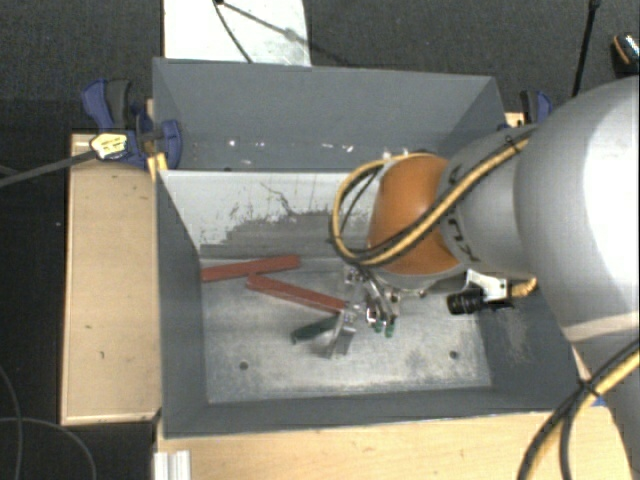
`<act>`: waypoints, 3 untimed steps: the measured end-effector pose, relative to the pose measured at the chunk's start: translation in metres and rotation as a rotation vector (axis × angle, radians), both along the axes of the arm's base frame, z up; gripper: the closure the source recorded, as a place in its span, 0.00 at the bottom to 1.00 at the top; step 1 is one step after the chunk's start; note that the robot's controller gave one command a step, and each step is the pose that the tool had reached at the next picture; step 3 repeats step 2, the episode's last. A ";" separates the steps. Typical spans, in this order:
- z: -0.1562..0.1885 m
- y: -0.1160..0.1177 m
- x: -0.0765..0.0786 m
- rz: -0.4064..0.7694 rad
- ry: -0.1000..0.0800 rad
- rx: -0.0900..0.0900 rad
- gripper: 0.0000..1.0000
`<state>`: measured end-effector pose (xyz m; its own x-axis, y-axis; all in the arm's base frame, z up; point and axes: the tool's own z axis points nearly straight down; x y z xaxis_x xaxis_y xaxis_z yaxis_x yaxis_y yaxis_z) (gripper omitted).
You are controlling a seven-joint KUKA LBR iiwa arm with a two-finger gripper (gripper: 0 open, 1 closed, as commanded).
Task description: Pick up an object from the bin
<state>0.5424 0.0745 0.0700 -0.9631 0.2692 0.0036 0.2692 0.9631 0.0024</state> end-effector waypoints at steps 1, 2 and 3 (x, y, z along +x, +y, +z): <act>0.001 -0.002 0.001 0.002 -0.002 -0.002 1.00; 0.156 -0.028 0.029 0.404 -0.013 -0.004 1.00; 0.156 -0.028 0.029 0.404 -0.013 -0.004 1.00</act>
Offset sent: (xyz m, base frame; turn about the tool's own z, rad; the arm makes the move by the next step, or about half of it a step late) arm 0.0000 0.0000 0.0000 0.0000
